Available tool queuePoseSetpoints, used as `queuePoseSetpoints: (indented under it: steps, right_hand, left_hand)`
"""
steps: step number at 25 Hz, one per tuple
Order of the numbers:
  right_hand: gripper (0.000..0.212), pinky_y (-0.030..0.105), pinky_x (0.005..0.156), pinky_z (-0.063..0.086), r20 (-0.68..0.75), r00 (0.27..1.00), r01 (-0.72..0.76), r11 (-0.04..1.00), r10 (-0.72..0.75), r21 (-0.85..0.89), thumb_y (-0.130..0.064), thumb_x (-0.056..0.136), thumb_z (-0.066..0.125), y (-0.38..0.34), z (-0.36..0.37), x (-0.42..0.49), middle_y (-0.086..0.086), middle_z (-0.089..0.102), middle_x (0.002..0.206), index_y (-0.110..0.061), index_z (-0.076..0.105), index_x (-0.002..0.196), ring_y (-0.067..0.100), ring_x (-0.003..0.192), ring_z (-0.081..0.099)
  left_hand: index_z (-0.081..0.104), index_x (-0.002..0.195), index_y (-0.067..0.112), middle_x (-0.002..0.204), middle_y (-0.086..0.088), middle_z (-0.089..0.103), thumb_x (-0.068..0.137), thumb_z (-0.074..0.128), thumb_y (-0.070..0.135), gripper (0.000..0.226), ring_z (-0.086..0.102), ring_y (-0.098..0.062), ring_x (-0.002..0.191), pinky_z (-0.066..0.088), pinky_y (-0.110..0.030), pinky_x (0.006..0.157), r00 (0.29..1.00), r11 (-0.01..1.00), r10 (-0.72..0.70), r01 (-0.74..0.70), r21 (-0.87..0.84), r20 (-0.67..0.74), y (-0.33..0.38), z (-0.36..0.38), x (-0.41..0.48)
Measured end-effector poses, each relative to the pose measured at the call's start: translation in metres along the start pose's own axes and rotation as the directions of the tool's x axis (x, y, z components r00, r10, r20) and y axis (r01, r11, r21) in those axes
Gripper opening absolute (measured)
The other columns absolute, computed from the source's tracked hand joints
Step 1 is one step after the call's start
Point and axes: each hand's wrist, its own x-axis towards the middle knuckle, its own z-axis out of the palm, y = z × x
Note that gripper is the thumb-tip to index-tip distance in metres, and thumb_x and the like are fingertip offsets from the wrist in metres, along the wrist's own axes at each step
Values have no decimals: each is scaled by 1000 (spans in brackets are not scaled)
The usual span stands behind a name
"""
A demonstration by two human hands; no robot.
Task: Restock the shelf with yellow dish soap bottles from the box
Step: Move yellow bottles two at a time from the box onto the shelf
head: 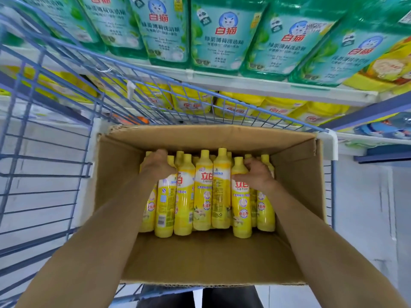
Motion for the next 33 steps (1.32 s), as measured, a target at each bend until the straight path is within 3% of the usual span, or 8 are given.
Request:
queuePoseSetpoints:
  steps: [8, 11, 16, 20, 24, 26, 29, 33]
  right_hand:
    - [55, 29, 88, 52, 129, 992, -32, 935, -15, 354, -23, 75, 89, 5, -2, -16, -4, 67, 116, -18, 58, 120, 9, 99, 65]
    - [60, 40, 94, 57, 61, 998, -9, 886, -22, 464, -22, 74, 89, 6, 9, -31, 1, 69, 115, -22, 55, 123, 18, 103, 69]
    - [53, 36, 91, 58, -48, 988, 151, 913, -144, 379, -19, 68, 93, -33, -12, -93, -3, 71, 107, -21, 65, 113, 11, 95, 68]
    - [56, 33, 90, 57, -127, 953, 301, 915, -277, 268, -30, 65, 95, -86, -60, -140, -14, 70, 97, -23, 70, 114, 8, 94, 67]
    - [48, 13, 75, 53, -186, 883, 468, 834, -431, 292, -12, 69, 92, -155, -116, -185, -12, 71, 97, -20, 68, 110, -2, 84, 68]
    - [52, 20, 79, 57, -243, 830, 555, 790, -502, 262, -18, 67, 94, -189, -142, -210, -7, 74, 105, -13, 69, 113, -1, 90, 70]
    - [66, 30, 88, 59, -340, 744, 656, 723, -574, 215, -32, 61, 96, -232, -183, -248, 1, 75, 112, -10, 70, 117, 10, 98, 72]
    - [41, 22, 78, 58, -435, 620, 769, 617, -653, 169, -8, 68, 92, -278, -231, -299, 1, 77, 100, -15, 72, 104, 3, 81, 71]
  left_hand:
    - [64, 109, 16, 113, -2, 68, 49, 88, 45, 71, 64, -23, 108, 53, -40, 97, 996, 939, 42, -13, -342, 78, -26, 5, -8]
    - [56, 128, 13, 121, -1, 62, 67, 91, 33, 74, 61, -23, 112, 52, -41, 99, 995, 883, 88, -55, -466, 48, -35, 16, -22]
    - [63, 113, 23, 110, 3, 69, 61, 95, 31, 61, 66, -17, 104, 56, -46, 93, 979, 793, 197, -186, -580, -45, -30, -11, -76]
    - [63, 104, 27, 100, 16, 62, 69, 91, 10, 48, 61, -12, 103, 51, -20, 82, 947, 709, 284, -311, -633, -148, -2, -69, -135]
    - [65, 115, 21, 117, 1, 65, 70, 90, 9, 53, 62, -15, 111, 51, -18, 82, 872, 600, 392, -485, -636, -295, 35, -154, -180]
    - [64, 117, 22, 124, -2, 63, 71, 89, 11, 53, 60, -17, 114, 52, -29, 88, 807, 531, 470, -582, -616, -358, 56, -198, -212]
    - [61, 99, 31, 105, 1, 67, 72, 87, 4, 46, 66, -15, 95, 58, -26, 76, 690, 442, 547, -719, -536, -475, 85, -257, -264]
    - [65, 105, 17, 98, -8, 71, 70, 86, -3, 46, 69, -20, 88, 58, -23, 71, 554, 350, 558, -832, -430, -617, 110, -321, -319]
